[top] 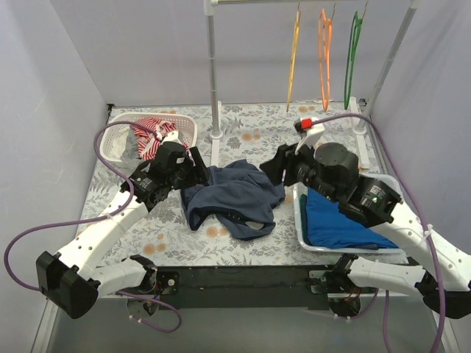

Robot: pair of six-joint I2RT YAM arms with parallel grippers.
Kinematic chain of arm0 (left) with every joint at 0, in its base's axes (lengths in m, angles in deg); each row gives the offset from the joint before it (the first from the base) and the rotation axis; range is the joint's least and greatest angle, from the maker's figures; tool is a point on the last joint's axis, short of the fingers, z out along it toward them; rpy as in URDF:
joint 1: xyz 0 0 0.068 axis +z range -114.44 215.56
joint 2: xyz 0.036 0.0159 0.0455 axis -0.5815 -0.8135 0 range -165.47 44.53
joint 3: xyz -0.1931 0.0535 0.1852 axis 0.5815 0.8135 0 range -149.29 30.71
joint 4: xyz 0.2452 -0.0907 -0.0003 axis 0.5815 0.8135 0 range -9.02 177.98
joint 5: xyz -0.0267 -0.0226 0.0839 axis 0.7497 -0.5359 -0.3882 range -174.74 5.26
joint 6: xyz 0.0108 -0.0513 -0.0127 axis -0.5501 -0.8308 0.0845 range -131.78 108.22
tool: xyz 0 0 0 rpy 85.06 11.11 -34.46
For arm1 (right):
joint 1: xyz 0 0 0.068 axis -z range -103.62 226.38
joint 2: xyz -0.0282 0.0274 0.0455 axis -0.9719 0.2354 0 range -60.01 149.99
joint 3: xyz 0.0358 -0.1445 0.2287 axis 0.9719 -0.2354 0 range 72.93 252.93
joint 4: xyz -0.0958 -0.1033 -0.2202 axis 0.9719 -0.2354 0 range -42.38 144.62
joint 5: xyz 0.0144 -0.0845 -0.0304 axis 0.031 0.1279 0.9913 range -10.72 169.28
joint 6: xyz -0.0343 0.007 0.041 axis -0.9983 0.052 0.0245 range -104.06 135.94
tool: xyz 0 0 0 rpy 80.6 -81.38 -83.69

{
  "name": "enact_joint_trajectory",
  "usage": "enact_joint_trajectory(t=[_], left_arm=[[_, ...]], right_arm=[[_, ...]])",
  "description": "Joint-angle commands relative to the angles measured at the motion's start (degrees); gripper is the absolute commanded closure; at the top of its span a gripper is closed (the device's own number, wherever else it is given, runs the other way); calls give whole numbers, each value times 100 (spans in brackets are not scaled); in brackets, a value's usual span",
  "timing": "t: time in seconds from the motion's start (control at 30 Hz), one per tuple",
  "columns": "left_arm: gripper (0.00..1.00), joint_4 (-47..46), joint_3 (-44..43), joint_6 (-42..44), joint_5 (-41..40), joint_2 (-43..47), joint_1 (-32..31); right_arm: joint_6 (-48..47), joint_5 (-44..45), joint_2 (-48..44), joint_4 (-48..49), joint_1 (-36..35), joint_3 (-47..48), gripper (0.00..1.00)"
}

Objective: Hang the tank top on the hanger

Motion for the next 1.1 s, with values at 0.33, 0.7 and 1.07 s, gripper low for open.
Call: enact_joint_trajectory(t=[0.33,0.7,1.07], left_arm=[[37,108,-981,215,214,75,37],[36,222,-1130,329,188,23,37],[36,196,-1095,391,161,49,37]], right_arm=[[-1991,1645,2867,-1102,737,5354,44],[-1691,729,3985,-1079,1996,6026,45],[-1630,1257,4030,-692,2075,5349,45]])
